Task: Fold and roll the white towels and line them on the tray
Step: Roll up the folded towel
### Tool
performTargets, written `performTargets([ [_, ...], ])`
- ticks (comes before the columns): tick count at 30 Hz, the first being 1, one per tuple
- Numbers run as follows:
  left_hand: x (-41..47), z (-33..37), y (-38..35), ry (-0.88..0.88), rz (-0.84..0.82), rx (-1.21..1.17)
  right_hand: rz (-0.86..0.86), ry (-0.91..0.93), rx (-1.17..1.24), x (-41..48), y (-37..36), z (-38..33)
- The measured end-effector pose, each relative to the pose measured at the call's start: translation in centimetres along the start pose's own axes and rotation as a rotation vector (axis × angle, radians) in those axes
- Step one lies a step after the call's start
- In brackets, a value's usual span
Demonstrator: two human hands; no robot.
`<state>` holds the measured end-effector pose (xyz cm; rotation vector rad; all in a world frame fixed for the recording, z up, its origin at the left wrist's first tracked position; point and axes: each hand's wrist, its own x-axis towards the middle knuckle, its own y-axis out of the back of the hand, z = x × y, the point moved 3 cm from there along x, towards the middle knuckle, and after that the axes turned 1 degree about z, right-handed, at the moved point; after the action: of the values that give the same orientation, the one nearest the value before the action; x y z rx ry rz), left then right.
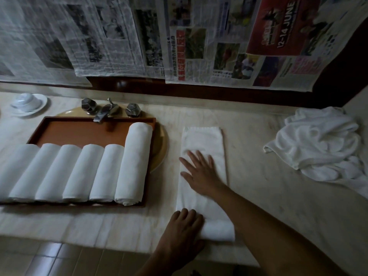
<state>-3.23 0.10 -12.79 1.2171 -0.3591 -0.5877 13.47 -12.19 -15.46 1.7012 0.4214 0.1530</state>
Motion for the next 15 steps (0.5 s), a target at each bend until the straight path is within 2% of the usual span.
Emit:
performTargets([
  [7, 0.0, -0.7, -1.5, 0.012, 0.063, -0.013, 0.018, -0.055, 0.055, 9.2, 0.8, 1.5],
  [12, 0.3, -0.8, -1.6, -0.012, 0.112, 0.011, -0.046, -0.051, 0.113, 12.5, 2.4, 2.3],
  [15, 0.4, -0.8, -1.5, -0.023, 0.127, 0.001, 0.066, -0.116, 0.165, 10.2, 2.7, 3.6],
])
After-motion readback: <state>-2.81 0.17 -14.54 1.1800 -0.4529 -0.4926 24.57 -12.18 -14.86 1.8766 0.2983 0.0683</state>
